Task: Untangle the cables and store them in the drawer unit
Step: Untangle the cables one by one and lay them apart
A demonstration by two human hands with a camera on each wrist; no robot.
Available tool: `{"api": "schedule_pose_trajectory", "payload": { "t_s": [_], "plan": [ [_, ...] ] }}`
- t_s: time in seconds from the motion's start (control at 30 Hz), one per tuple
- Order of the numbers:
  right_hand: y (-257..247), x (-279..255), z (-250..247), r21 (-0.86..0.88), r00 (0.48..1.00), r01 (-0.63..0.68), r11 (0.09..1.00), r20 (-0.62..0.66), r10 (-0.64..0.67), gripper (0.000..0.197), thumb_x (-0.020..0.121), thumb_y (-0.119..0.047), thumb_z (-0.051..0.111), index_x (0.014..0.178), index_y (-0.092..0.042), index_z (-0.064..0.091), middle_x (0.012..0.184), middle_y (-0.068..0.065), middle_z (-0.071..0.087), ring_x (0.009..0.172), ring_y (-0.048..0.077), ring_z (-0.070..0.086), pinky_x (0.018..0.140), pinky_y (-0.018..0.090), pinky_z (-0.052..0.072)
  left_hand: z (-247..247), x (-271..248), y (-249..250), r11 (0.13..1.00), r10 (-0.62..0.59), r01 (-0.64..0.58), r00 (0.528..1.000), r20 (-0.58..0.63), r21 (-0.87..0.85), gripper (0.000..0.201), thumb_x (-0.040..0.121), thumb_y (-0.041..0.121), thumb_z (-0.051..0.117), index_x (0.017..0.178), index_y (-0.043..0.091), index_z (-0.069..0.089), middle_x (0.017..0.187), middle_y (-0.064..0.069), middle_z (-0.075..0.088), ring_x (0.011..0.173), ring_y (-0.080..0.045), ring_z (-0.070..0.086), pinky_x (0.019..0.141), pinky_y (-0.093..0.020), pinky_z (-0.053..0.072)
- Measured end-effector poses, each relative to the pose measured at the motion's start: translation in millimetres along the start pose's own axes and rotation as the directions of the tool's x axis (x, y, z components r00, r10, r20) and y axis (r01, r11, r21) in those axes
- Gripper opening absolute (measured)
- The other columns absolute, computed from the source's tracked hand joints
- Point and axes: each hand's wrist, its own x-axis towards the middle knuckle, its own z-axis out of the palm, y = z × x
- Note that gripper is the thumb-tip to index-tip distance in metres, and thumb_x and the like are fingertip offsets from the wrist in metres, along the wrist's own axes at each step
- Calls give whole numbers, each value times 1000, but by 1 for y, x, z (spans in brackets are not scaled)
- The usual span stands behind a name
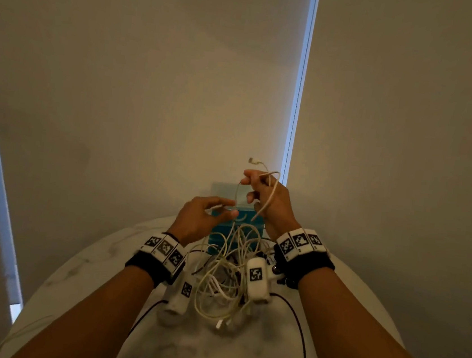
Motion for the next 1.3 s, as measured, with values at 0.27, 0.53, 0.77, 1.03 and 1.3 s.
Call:
{"api": "schedule_pose_trajectory", "payload": {
  "t_s": [0.27,0.53,0.77,1.03,1.3],
  "plan": [
    [6,-9,-15,-132,982,-187,973,3,189,44,91,-35,82,122,-7,69,102,5,68,73,11,60,57,23,46,7,18,5,996,-46,52,995,-89,71,16,84,54,83,83,38,85,81,15,80,87,-7,75,81,-37,61],
    [57,-29,-28,-646,974,-137,751,51,222,19,85,-23,85,81,-6,80,75,5,75,67,15,68,63,26,55,-6,34,27,996,-67,82,939,-338,29,11,80,50,86,81,39,85,83,18,80,88,-4,74,89,-33,59],
    [58,-26,-38,-570,989,-147,808,-107,105,5,89,-18,81,90,-16,77,84,-2,73,80,19,72,65,25,60,-24,38,34,999,-25,37,917,-399,23,39,67,72,70,87,42,84,88,19,80,95,-5,74,93,-39,59],
    [49,-21,-1,-498,994,-54,865,54,94,26,92,-41,80,81,-17,82,81,-5,80,73,6,72,60,15,48,-14,26,66,987,149,-162,950,-274,-25,3,87,36,83,88,34,85,90,23,80,95,5,74,95,-37,60],
    [39,-9,-2,-285,990,-66,956,-139,27,16,91,-34,75,89,-18,81,88,-4,81,91,20,77,72,36,63,-26,8,7,998,-46,48,997,-66,32,40,75,48,93,109,31,81,97,12,80,97,-2,74,92,-28,58]
  ]
}}
